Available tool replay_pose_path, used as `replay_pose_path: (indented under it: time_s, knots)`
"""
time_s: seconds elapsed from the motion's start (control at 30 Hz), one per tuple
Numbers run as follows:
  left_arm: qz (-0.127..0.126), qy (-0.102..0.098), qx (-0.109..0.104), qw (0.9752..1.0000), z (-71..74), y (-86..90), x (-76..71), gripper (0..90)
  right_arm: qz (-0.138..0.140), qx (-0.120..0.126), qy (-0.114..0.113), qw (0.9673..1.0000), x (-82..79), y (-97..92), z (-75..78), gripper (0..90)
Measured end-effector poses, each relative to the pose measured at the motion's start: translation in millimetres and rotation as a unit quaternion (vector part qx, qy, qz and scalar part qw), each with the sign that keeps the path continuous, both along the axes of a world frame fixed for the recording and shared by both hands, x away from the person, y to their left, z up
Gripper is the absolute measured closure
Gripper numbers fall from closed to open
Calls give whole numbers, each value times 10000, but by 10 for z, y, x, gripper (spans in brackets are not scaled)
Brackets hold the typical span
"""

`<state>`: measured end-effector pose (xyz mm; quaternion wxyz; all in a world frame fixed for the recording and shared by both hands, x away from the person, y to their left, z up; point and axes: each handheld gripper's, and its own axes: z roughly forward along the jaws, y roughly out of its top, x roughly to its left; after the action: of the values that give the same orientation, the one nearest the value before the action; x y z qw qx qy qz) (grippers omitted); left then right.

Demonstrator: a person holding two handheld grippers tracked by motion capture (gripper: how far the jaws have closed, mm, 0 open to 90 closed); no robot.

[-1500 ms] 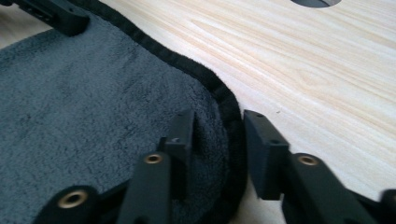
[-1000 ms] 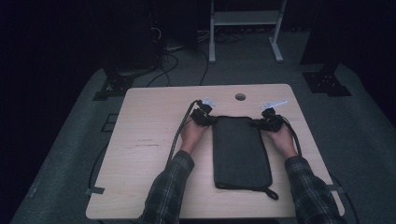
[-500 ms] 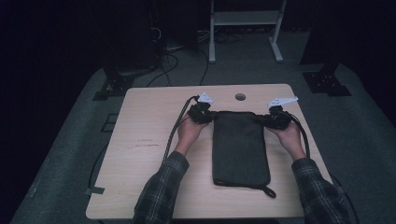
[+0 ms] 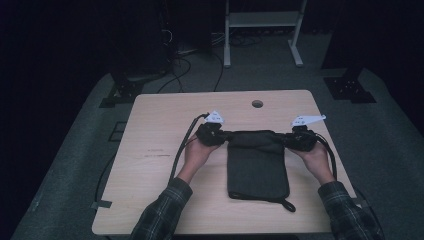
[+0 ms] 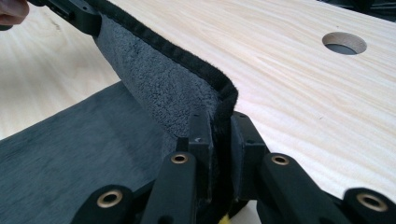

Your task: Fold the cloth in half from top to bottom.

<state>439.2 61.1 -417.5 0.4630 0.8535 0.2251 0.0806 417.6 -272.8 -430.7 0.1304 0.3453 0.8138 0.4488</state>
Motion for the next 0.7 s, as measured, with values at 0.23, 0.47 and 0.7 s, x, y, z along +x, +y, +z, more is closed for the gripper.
replay_pose_path:
  time_s: [0.23, 0.47, 0.7]
  knots:
    - [-231, 97, -117, 9996, -53, 106, -290, 822, 211, -62, 12, 9998, -298, 38, -9, 796]
    - [-442, 252, -309, 9982, -85, 150, -539, 822, 302, -146, -1, 9994, -544, 57, -17, 793]
    - [-657, 443, -175, 9967, -162, 112, -763, 822, 375, -220, 113, 9990, -730, 28, -80, 791]
